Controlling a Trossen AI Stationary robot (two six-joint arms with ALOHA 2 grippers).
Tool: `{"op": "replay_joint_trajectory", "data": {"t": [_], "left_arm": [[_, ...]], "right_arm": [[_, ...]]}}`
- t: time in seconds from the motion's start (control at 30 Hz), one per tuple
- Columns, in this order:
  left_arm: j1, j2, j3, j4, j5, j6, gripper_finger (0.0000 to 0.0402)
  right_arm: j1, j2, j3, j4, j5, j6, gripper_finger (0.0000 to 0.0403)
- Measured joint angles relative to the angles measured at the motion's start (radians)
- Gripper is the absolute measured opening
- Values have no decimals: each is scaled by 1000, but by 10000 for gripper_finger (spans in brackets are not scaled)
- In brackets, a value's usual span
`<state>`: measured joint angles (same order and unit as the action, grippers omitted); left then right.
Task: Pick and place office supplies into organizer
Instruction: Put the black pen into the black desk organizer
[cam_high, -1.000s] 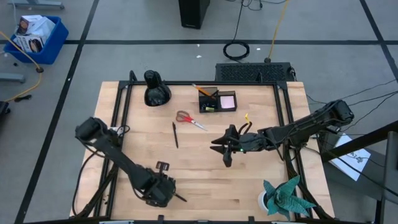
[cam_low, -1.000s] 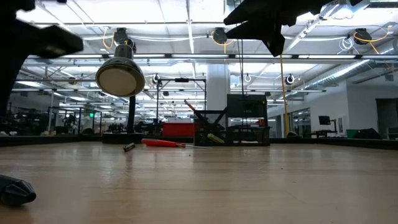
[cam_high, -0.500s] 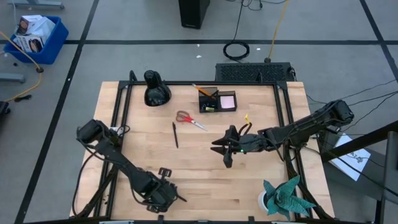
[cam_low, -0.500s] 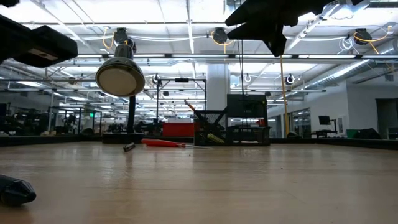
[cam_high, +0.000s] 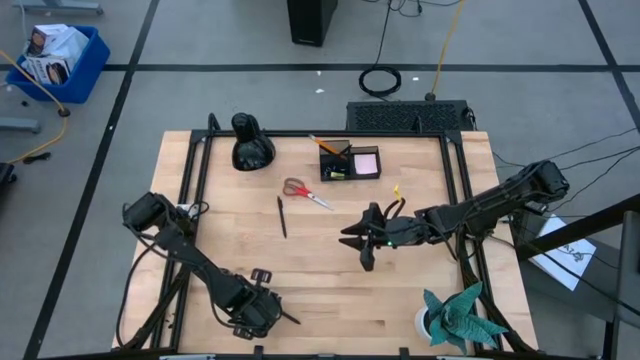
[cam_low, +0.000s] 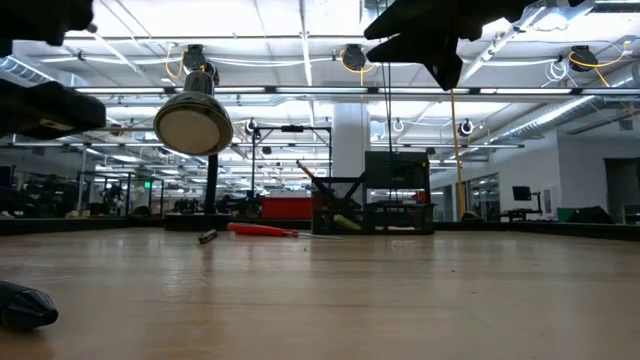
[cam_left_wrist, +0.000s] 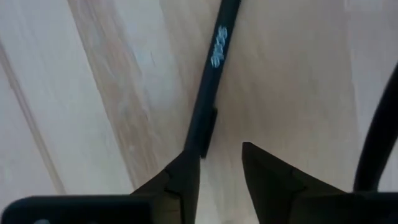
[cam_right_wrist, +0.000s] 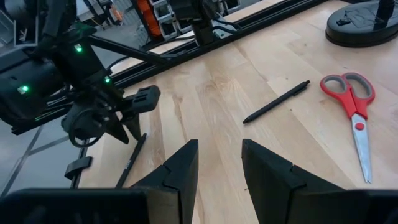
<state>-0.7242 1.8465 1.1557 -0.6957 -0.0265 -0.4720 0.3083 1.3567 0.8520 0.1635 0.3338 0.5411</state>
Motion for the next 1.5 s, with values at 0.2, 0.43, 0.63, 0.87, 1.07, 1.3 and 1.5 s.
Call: {"op": "replay_joint_trajectory", "data": {"t": [0.2,0.43,0.63,0.87,1.07,1.3,1.5], "left_arm": [[1,0,2,13,0,-1,157],[7,0,-10,12,-38,39,161],[15,0,-46,53,-11,42,161],[15,-6,-78,96,-2,24,154],[27,-6,-80,113,-1,22,96],[40,-5,-80,135,-38,21,24],[52,-3,-80,125,-68,-33,36]], "right_arm": [[4,0,0,-1,0,-1,114],[4,0,0,-1,1,0,114],[4,0,0,-1,2,15,114],[4,0,-52,14,3,76,114],[4,0,-112,134,3,126,114],[4,0,-124,178,4,128,114],[3,0,-124,177,4,126,114]]}}
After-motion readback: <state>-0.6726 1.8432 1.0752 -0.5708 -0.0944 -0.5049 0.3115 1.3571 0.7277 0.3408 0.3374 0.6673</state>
